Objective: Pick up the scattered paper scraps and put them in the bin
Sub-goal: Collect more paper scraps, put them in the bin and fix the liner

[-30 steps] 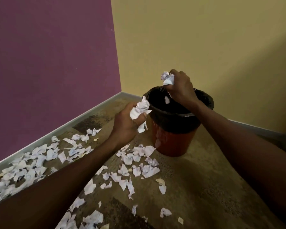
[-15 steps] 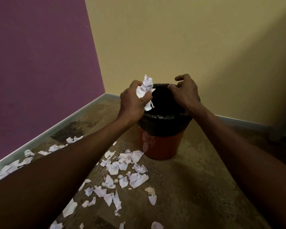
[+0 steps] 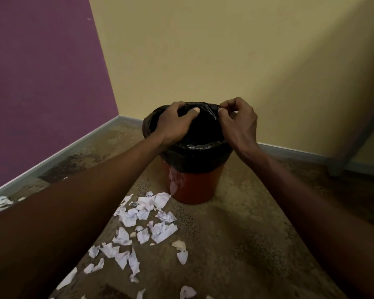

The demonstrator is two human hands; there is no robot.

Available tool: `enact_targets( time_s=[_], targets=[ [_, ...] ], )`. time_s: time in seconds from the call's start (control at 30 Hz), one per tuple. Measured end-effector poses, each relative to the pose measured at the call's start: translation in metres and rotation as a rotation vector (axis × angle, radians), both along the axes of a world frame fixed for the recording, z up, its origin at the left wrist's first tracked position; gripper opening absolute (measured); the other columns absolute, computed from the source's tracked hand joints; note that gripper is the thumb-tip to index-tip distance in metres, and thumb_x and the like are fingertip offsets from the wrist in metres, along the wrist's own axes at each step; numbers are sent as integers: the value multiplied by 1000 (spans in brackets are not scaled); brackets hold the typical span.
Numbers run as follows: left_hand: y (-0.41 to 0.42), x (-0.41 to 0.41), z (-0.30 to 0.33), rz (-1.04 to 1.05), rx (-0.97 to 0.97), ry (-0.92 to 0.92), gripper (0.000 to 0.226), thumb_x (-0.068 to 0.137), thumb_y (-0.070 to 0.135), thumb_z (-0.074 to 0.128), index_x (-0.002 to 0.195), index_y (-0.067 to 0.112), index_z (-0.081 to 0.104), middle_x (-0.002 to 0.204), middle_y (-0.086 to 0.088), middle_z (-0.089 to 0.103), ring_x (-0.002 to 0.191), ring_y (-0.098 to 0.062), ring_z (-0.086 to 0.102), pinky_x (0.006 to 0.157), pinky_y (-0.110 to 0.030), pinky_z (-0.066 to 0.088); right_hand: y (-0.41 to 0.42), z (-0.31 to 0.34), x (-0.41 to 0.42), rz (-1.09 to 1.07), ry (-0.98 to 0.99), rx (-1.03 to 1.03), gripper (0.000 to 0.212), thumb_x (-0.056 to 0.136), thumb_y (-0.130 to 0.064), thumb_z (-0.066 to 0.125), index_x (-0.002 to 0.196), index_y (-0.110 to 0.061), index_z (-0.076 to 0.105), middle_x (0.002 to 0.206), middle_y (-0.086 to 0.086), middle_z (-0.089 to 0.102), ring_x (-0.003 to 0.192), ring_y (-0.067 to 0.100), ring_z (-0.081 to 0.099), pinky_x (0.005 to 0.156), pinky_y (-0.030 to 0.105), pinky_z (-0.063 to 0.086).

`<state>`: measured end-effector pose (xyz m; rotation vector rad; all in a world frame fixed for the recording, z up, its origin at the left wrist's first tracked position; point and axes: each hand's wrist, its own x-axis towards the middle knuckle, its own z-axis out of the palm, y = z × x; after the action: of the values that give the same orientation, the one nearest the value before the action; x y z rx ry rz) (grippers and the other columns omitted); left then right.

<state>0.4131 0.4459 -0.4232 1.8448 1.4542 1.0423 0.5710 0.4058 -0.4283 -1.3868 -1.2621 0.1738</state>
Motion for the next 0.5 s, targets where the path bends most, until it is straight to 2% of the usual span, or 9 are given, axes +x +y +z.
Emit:
enact_targets(
  time_s=[0.1, 0.2, 0.27, 0.37, 0.43, 0.5],
  targets=[
    [-15, -11, -8, 72, 107, -166, 39, 93, 47, 55, 120, 20, 61, 119, 3, 63, 110, -18, 60, 88, -29, 47, -6, 2, -14, 17, -8, 35, 12, 85, -20, 57, 91, -17, 66, 87, -5, 67, 80, 10, 62, 73, 29, 53],
    [-33, -31, -20, 154, 155, -247, 23, 93, 46, 55, 93, 24, 64, 94, 6, 66, 90, -17, 64, 82, -46, 56, -23, 0, -34, 83, -93, 115, 9, 87, -16, 59, 90, -12, 66, 80, -6, 64, 71, 4, 58, 63, 12, 44],
    [-49, -47, -30, 201, 155, -260, 25, 92, 46, 53, 89, 24, 64, 87, 6, 66, 85, -19, 65, 78, -48, 57, -38, -6, -47, 170, -202, 200, 8, 88, -13, 59, 88, -8, 65, 78, -1, 64, 69, 9, 58, 62, 15, 44],
    [-76, -71, -56, 275, 101, -226, 31, 89, 49, 51, 89, 21, 66, 89, 3, 69, 86, -19, 66, 78, -49, 57, -59, -26, -62, 320, -335, 242, 6, 88, -10, 59, 87, -7, 65, 79, 3, 65, 71, 13, 60, 62, 24, 47],
    [-99, -86, -78, 298, 19, -208, 25, 90, 44, 54, 88, 23, 67, 88, 2, 70, 85, -19, 67, 79, -48, 57, -74, -50, -69, 408, -351, 172, 5, 88, -10, 60, 88, -10, 65, 80, 1, 66, 73, 10, 62, 63, 25, 51],
    [-128, -98, -105, 286, -60, -176, 13, 92, 34, 58, 89, 26, 67, 87, 4, 71, 83, -16, 68, 79, -41, 57, -88, -84, -71, 497, -332, 17, 5, 88, -11, 60, 86, -13, 65, 80, -1, 69, 73, 11, 65, 64, 30, 54]
  ],
)
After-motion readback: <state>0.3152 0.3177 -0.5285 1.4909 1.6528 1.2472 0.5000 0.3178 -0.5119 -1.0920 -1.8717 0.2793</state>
